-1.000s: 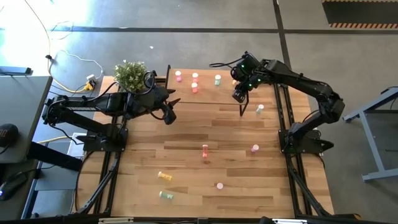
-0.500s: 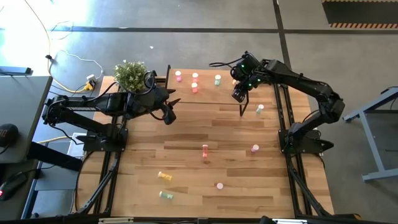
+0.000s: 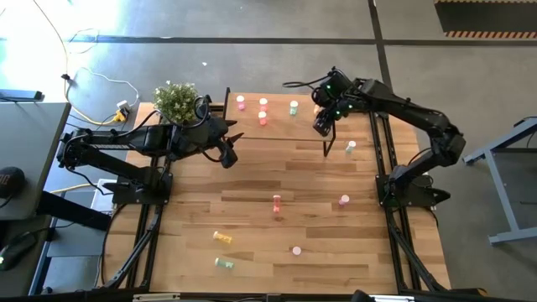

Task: Pick and place medicine bottles onto shelf by color
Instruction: Put the right yellow bill bottle on the shelf aligned with the other yellow pill bottle, then put the bottom purple pill bottle on the shelf aligned with the other purple pill bottle

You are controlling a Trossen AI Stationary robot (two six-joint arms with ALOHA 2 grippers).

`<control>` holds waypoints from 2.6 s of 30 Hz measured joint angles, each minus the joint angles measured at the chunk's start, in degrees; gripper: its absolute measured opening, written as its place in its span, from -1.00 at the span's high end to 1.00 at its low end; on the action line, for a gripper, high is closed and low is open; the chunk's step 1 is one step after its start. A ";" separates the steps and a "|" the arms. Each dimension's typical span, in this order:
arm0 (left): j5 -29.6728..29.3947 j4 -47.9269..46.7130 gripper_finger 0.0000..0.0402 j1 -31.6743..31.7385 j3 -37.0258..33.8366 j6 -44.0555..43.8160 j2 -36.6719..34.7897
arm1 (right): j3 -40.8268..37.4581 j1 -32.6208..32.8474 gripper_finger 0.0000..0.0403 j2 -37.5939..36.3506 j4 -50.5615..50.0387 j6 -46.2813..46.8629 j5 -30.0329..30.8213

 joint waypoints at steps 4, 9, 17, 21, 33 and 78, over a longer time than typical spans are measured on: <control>0.00 0.00 0.10 0.00 0.00 0.00 0.00 | 2.16 0.00 0.19 -0.01 -0.38 -0.01 0.00; 0.02 -0.02 0.10 0.00 0.00 0.00 0.00 | 5.42 0.02 0.19 -0.03 -3.44 1.59 -0.34; 0.61 -0.04 0.10 0.00 0.00 0.00 0.00 | 8.20 1.27 0.19 -0.95 -9.94 8.68 -3.51; 2.08 -0.04 0.10 0.00 0.00 0.00 0.00 | 8.12 3.79 0.19 -3.03 -12.42 10.22 -3.45; 3.65 -0.04 0.10 -0.02 0.00 0.00 0.00 | 0.94 17.51 0.19 -13.11 -14.58 24.12 8.03; 17.30 -2.25 0.10 -0.04 0.02 -0.31 0.02 | -22.99 72.06 0.19 -9.17 8.21 92.03 18.87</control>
